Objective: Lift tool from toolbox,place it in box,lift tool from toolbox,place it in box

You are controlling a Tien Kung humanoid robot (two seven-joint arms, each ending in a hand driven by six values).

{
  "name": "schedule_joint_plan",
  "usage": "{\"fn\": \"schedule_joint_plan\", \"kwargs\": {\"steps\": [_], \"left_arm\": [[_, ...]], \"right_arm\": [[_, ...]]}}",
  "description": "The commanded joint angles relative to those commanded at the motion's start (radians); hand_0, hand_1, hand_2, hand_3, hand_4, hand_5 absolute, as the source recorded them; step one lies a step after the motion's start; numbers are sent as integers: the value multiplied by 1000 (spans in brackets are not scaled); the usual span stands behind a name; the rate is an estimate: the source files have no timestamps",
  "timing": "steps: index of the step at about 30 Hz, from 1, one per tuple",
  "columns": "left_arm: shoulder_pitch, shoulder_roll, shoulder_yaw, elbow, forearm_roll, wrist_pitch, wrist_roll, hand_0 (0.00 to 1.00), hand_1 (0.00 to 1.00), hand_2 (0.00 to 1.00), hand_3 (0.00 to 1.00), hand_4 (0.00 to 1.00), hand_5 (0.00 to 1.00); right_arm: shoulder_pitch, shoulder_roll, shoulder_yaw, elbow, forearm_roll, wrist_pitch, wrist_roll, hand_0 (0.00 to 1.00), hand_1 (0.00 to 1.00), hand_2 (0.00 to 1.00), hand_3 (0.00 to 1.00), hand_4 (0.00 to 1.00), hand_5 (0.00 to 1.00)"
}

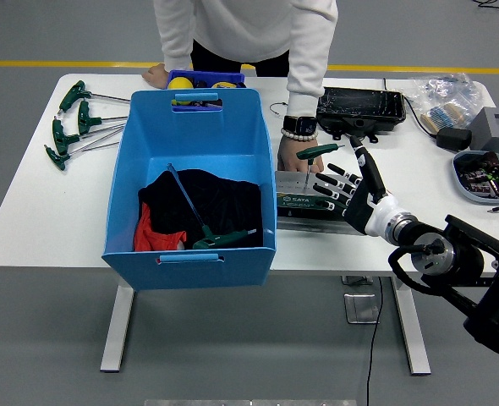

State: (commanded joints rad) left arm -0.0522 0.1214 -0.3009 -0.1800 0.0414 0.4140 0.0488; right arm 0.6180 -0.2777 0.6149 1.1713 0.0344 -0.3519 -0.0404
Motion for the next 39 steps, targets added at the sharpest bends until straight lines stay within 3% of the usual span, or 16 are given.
{"fn": "schedule_joint_plan", "kwargs": {"steps": [11,25,39], "left_arm": [[-5,-2,14,0,-10,1,1,488,492,504,686,725,676],[-19,0,90,0,-83,6,-14,487,489,503,688,724,674],[-28,2,137,0,-119,11,-19,484,484,502,685,725,672]], "right_arm": [[11,20,0,-21,20,4,4,371,483,669,888,998,906],[36,45,-9,-52,30,13,5,387,482,669,889,998,908],[70,101,-21,-134,45,29,7,399,487,669,891,998,907]]}}
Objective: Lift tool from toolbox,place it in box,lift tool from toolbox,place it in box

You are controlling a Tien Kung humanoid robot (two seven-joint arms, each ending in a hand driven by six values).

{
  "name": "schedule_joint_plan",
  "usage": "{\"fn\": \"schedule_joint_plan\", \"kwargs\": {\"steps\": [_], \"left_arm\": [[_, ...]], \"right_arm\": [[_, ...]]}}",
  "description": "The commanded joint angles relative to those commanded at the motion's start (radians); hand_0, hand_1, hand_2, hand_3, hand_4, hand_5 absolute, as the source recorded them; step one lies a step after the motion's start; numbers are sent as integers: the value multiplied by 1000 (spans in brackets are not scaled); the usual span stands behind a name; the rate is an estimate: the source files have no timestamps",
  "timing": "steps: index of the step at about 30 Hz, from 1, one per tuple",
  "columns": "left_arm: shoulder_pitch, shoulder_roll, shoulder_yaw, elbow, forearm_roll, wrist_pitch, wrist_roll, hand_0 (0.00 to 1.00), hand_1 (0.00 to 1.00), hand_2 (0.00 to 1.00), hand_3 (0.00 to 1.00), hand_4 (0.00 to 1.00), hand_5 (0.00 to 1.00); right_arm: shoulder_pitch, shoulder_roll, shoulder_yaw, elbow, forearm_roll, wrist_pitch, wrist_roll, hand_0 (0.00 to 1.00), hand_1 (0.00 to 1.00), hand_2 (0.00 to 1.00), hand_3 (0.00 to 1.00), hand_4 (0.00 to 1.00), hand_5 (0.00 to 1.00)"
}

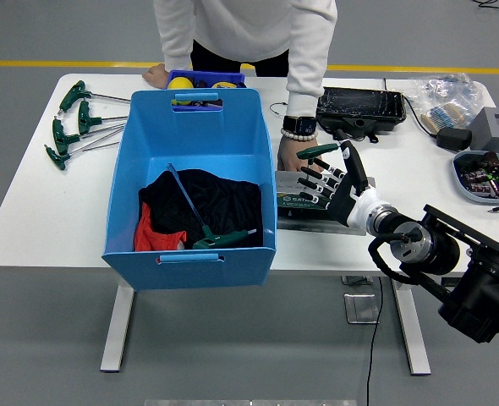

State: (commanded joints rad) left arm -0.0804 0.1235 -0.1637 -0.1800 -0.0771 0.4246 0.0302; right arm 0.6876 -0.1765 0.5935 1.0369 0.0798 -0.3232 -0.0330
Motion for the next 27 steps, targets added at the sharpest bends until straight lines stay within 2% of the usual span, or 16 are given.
{"fn": "schedule_joint_plan", "kwargs": {"steps": [13,27], "left_arm": [[0,2,-6,-1,19,2,6,486,484,500,683,724,668],[-3,2,-5,-2,17,-1,7,485,487,500,681,724,663]], "right_arm": [[22,43,6,-44,12,11,5,402,488,669,893,998,906],[33,75,30,-63,62,1,28,397,487,670,874,998,904]]}}
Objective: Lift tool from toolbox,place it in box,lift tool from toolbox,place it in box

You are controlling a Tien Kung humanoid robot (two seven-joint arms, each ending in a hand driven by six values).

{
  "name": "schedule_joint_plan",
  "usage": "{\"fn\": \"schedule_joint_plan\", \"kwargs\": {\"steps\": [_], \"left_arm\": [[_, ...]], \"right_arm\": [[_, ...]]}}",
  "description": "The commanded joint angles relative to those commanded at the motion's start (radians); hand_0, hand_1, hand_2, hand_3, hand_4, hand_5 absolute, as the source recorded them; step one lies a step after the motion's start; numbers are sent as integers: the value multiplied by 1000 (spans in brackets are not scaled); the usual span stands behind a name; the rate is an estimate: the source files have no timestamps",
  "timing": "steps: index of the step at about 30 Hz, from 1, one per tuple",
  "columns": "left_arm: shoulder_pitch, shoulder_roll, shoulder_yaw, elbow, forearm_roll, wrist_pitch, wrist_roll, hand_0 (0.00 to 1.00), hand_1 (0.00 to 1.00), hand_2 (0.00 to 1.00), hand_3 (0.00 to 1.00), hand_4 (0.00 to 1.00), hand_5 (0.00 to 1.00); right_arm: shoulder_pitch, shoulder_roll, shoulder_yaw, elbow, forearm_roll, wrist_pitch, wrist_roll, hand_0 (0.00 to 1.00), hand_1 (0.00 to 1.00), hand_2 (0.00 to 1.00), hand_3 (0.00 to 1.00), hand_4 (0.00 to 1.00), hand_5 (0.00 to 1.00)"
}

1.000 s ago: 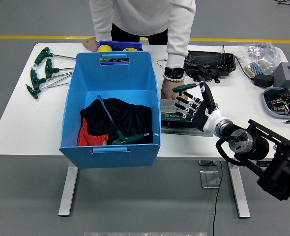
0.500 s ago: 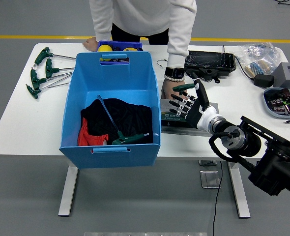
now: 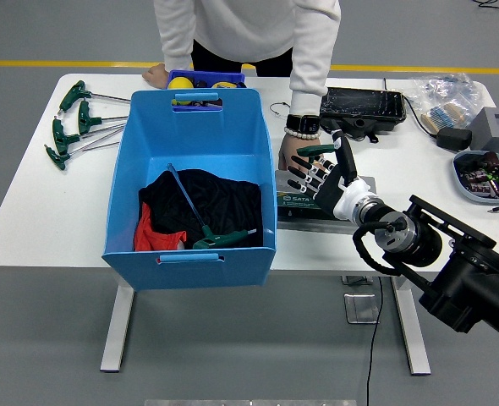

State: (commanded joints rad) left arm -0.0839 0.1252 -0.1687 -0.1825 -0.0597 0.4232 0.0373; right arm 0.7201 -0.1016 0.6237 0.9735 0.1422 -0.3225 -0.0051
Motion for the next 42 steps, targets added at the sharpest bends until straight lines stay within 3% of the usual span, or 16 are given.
{"fn": "schedule_joint_plan", "kwargs": {"steps": [11,22,33,42], "left_arm": [[0,-1,-1,-1,3,-1,2,485,487,500,681,723,664],[0,-2,1,-1,-4,-2,0,487,488,499,680,724,664],[10,-3,16,2,-33,-5,-8,485,488,499,681,725,669],[21,-4,-44,2,23,-5,2,483,484,497,682,724,667]], "right_arm": [[0,31,24,-4,54,-4,16,395,492,669,819,998,900],[-4,29,61,23,77,-16,30,459,519,717,776,998,896],[6,-35,114,170,99,-43,40,469,528,717,762,998,890],[42,-77,161,330,80,-79,38,469,532,707,749,998,886]]}}
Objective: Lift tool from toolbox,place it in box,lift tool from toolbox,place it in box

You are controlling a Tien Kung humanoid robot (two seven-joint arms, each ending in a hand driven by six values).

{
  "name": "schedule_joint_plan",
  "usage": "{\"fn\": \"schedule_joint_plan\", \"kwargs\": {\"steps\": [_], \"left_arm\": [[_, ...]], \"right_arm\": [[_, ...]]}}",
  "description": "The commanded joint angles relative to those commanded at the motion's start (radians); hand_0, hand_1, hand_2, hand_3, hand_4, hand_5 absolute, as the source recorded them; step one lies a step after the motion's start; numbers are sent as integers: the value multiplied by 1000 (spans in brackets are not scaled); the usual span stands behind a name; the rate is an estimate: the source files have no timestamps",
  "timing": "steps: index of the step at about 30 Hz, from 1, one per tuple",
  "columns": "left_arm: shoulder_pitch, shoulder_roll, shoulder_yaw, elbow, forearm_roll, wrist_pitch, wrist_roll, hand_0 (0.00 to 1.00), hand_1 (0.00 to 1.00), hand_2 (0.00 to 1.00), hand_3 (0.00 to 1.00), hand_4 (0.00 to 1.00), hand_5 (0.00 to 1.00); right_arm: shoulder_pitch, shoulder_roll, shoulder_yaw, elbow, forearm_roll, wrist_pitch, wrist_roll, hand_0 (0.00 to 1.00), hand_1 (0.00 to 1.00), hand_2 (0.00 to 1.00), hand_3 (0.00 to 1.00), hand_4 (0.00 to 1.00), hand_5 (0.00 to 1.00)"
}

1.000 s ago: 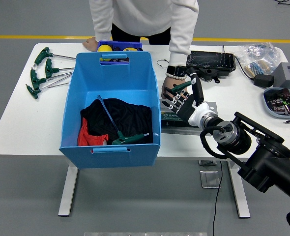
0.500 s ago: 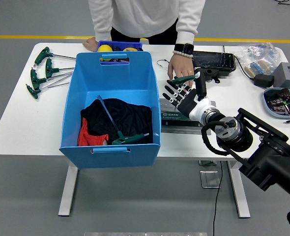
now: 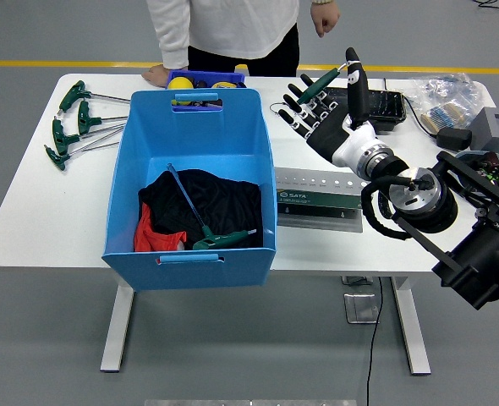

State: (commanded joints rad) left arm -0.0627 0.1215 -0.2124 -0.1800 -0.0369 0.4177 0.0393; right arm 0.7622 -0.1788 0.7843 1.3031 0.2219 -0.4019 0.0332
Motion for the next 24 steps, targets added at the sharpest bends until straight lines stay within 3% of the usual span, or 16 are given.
{"fn": "schedule_joint_plan", "kwargs": {"steps": [7,14,18,24], "left_arm": [[2,0,-30,0,31,0,6,482,481,494,681,725,669],[5,0,-48,0,58,1,12,484,485,498,680,724,668],[4,0,-45,0,66,2,17,484,485,498,680,724,668],[4,0,-72,0,98,4,24,483,486,497,679,723,667]], "right_arm": [[16,-17,-5,141,-19,-12,4,477,539,713,746,998,883],[34,-37,-134,238,-87,-10,-17,482,544,709,742,998,871],[98,-48,-281,230,-186,12,-73,482,544,709,742,998,871],[206,-5,-505,143,-318,54,-146,486,556,715,746,998,866]]}}
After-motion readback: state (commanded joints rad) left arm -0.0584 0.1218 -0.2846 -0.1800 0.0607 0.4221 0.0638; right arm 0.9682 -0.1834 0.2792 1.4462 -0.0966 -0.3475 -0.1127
